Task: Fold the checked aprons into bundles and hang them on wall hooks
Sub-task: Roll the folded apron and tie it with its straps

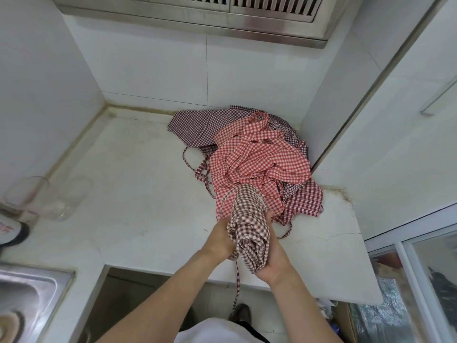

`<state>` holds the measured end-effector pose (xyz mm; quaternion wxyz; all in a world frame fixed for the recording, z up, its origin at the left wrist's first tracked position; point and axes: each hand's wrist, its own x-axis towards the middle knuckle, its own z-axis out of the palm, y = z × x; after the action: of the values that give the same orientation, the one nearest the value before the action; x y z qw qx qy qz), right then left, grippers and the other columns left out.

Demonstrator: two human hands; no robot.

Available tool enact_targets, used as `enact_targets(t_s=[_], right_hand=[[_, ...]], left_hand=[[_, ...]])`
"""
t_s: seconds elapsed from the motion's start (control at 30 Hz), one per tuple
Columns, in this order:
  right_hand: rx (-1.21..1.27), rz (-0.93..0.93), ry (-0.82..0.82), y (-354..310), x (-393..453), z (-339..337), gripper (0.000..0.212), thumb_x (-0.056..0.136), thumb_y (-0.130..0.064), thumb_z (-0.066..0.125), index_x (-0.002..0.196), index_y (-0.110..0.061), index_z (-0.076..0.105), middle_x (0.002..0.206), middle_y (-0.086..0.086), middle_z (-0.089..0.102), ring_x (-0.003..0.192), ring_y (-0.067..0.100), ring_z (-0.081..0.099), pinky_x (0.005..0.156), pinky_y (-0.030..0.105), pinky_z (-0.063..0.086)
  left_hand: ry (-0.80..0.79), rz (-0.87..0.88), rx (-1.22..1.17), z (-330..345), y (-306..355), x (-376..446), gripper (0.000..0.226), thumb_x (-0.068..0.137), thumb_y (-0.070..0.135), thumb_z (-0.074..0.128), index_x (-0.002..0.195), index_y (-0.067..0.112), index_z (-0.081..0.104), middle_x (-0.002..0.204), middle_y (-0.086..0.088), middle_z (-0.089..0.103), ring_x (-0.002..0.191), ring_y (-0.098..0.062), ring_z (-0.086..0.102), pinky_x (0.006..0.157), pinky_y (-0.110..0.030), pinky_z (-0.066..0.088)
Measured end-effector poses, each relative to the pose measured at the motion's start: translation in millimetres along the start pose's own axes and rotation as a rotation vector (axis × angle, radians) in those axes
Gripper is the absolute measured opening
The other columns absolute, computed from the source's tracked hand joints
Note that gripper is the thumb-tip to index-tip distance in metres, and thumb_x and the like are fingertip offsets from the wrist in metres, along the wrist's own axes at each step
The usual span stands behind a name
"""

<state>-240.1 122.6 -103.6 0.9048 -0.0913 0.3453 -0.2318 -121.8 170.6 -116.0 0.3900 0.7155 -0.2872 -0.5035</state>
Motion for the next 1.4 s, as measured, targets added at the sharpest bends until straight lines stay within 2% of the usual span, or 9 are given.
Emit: enact_targets(t_s=[0.07, 0.13, 0.27, 0.43, 0.53, 0.67, 0.8, 1.13, 1.4], right_hand=[[-0.184, -0.011, 0.052, 0.4, 6.8, -4.8, 0.059, 0.096, -0.057, 0.042, 0.126, -0.009, 0.06, 0.119, 0.017, 0.07, 0.108, 0.03, 0.069, 0.086, 0.043, 0.058], [-0.502, -0.006, 0.154, 0.1, 12.0, -7.3, 0.042, 0.103, -0.046, 0.043, 0.129, -0.015, 0.055, 0.115, 0.009, 0.07, 0.107, 0.027, 0.068, 0.089, 0.043, 0.057], [-0.933, -0.046, 0.259, -8.9, 10.5, -8.3, 0.029, 0.107, -0.024, 0.041, 0.134, -0.014, 0.034, 0.111, -0.002, 0.056, 0.088, 0.007, 0.056, 0.053, 0.013, 0.052], [-0.659, -0.031, 0.114, -27.7, 2.6, -9.8, 0.066, 0.095, -0.071, 0.028, 0.138, -0.028, 0.053, 0.132, 0.003, 0.065, 0.12, 0.023, 0.063, 0.103, 0.049, 0.048], [-0.528, 0.061, 0.069, -42.7, -10.7, -3.5, 0.057, 0.091, -0.059, 0.055, 0.129, -0.017, 0.061, 0.126, 0.013, 0.067, 0.119, 0.032, 0.063, 0.109, 0.053, 0.042], [-0.996, 0.133, 0.112, -46.9, -11.4, -7.0, 0.059, 0.065, -0.021, 0.09, 0.119, -0.01, 0.065, 0.108, 0.009, 0.075, 0.103, 0.026, 0.071, 0.099, 0.05, 0.052], [-0.96, 0.08, 0.281, -38.6, -7.3, -15.5, 0.044, 0.069, 0.002, 0.08, 0.11, -0.007, 0.068, 0.099, 0.012, 0.076, 0.093, 0.029, 0.073, 0.09, 0.051, 0.057], [-0.764, 0.069, 0.274, -42.7, -12.8, -36.1, 0.04, 0.079, 0.01, 0.065, 0.116, -0.005, 0.063, 0.107, 0.018, 0.073, 0.101, 0.038, 0.07, 0.085, 0.05, 0.057], [-0.848, 0.062, 0.205, -42.3, -13.4, -37.4, 0.059, 0.062, 0.004, 0.073, 0.119, -0.007, 0.063, 0.11, 0.015, 0.073, 0.105, 0.035, 0.069, 0.097, 0.056, 0.051]], left_hand=[[-0.03, 0.004, 0.055, -2.5, -3.8, 0.9, 0.042, 0.094, -0.014, 0.05, 0.122, 0.018, 0.047, 0.105, -0.003, 0.057, 0.096, -0.016, 0.061, 0.068, -0.009, 0.049], [-0.06, -0.003, 0.043, -3.4, -0.3, 0.8, 0.033, 0.099, -0.006, 0.045, 0.121, 0.018, 0.047, 0.115, -0.004, 0.058, 0.099, -0.017, 0.06, 0.087, -0.023, 0.055], [-0.021, 0.097, 0.256, -4.4, 13.5, 1.4, 0.015, 0.104, 0.015, 0.043, 0.11, 0.017, 0.056, 0.104, -0.005, 0.063, 0.096, -0.011, 0.059, 0.086, -0.045, 0.051], [0.184, 0.171, 0.51, -9.3, 11.3, 11.5, 0.051, 0.097, 0.057, 0.046, 0.114, 0.012, 0.061, 0.106, -0.008, 0.071, 0.096, -0.027, 0.066, 0.079, -0.036, 0.053], [0.298, 0.225, 0.666, -2.9, 13.6, 11.0, 0.068, 0.087, 0.075, 0.045, 0.113, 0.014, 0.059, 0.099, -0.004, 0.071, 0.089, -0.023, 0.066, 0.066, -0.029, 0.046], [0.317, 0.209, 0.809, 3.6, 5.5, 9.6, 0.063, 0.087, 0.074, 0.047, 0.106, 0.015, 0.058, 0.097, -0.006, 0.07, 0.087, -0.024, 0.067, 0.072, -0.036, 0.054], [0.325, 0.23, 0.747, 0.5, -2.0, 12.6, 0.061, 0.084, 0.073, 0.052, 0.11, 0.018, 0.054, 0.092, -0.002, 0.07, 0.083, -0.021, 0.066, 0.067, -0.03, 0.051], [0.006, 0.296, 0.359, -44.2, -14.9, 10.0, 0.021, 0.087, 0.039, 0.072, 0.079, 0.021, 0.067, 0.073, 0.017, 0.065, 0.071, 0.0, 0.061, 0.062, -0.013, 0.047], [-0.138, 0.254, 0.146, -59.8, 3.9, -2.7, 0.013, 0.087, 0.015, 0.075, 0.098, 0.02, 0.077, 0.094, 0.012, 0.075, 0.091, -0.003, 0.068, 0.081, -0.017, 0.054]])
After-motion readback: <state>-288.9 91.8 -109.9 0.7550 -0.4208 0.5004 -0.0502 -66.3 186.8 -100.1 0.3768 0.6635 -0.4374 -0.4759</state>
